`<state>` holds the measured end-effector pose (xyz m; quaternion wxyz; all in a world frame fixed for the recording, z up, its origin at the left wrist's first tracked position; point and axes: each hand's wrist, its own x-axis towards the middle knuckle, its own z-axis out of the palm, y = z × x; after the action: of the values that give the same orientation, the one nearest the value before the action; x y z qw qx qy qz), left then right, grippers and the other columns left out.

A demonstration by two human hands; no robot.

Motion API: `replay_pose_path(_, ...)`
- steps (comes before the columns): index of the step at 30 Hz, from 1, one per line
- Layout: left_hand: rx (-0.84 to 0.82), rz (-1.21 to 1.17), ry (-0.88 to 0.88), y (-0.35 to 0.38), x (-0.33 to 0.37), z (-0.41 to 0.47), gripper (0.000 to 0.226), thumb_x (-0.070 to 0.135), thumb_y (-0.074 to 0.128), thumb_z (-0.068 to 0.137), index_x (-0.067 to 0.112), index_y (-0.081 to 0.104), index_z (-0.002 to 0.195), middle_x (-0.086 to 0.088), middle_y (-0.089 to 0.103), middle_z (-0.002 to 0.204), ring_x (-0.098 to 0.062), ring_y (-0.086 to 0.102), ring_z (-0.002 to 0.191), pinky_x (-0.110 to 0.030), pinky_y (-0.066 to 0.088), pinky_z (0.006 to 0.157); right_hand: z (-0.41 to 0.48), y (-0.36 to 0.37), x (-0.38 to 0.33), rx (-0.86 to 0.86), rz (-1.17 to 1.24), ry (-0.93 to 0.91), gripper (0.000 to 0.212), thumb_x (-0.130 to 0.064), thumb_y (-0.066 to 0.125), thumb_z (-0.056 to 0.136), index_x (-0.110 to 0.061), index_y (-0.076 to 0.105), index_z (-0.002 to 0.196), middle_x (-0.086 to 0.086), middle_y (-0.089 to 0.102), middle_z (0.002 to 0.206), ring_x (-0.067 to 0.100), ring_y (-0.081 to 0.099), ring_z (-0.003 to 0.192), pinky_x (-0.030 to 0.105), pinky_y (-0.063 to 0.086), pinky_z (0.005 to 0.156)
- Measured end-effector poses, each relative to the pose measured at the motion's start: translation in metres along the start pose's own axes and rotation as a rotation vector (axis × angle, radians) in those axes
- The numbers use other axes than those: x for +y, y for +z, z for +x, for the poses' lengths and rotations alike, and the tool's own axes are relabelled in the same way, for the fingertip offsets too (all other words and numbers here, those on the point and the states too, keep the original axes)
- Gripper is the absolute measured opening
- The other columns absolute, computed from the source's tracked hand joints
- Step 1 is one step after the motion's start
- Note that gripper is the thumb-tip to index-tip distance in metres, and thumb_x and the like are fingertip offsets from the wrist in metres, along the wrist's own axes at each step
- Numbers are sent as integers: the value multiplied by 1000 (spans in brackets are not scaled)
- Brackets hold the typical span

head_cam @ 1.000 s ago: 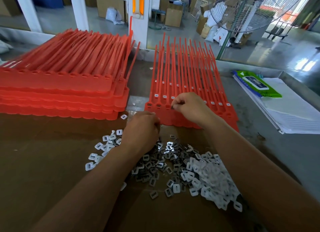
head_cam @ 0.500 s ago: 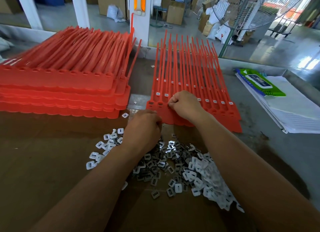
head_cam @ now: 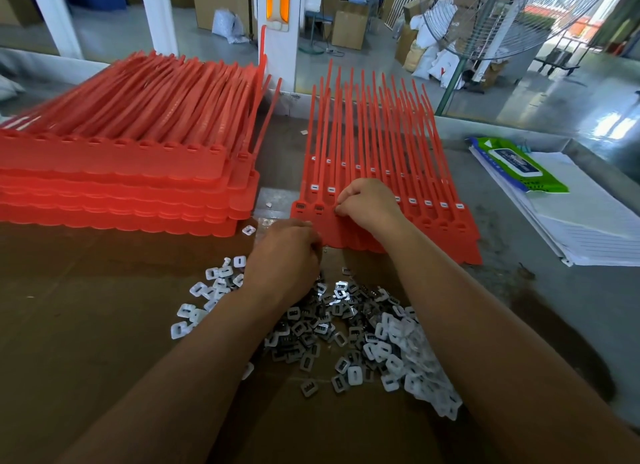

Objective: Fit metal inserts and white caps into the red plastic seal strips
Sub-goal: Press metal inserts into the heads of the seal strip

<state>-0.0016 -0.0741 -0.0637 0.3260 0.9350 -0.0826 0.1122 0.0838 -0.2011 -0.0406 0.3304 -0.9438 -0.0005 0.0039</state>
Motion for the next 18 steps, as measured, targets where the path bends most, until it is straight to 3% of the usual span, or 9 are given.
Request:
replay_pose_path(2,-3,3,1,0,0,0,26,4,47,81,4,70,91,-10,64,105,-24,56,101,-37,46,84,0,-1,1,-12,25,-1,6,-10,63,80,-10,67,75,0,66,85,17,59,83,32,45,72)
replay_pose_path(5,-2,6,6,0,-1,0,26,4,47,80,4,70,90,-10,64,104,-25,56,102,-39,45,86,1,-2,3,-33,69,0,20,-11,68,78,-24,60,65,-5,63,85,11,56,85,27,43,78)
replay_pose_path(8,6,4,11,0,-1,0,25,5,47,81,4,71,89,-11,65,103,-25,57,101,-39,45,85,1,-2,6,-38,68,-18,6,-13,68,80,-19,68,81,0,66,99,11,57,91,27,45,83)
replay_pose_path(10,4,9,14,0,-1,0,25,5,47,81,3,71,89,-11,65,102,-25,57,101,-39,45,85,-2,-5,8,-57,84,-52,9,-13,66,82,-15,69,90,-3,65,98,6,54,86,21,42,77)
replay_pose_path(13,-1,-2,9,0,-1,0,26,3,46,80,3,70,90,-10,65,103,-25,57,102,-38,45,86,-12,-16,8,-74,134,-118,8,-13,66,83,-20,65,83,-10,60,88,-5,50,75,9,35,62)
replay_pose_path(18,-19,1,0,2,-2,1,26,5,47,82,4,69,95,-10,64,106,-24,55,107,-39,43,91,-42,-30,8,-152,9,-225,9,-14,68,81,-20,66,88,-11,61,81,-5,54,74,4,38,62)
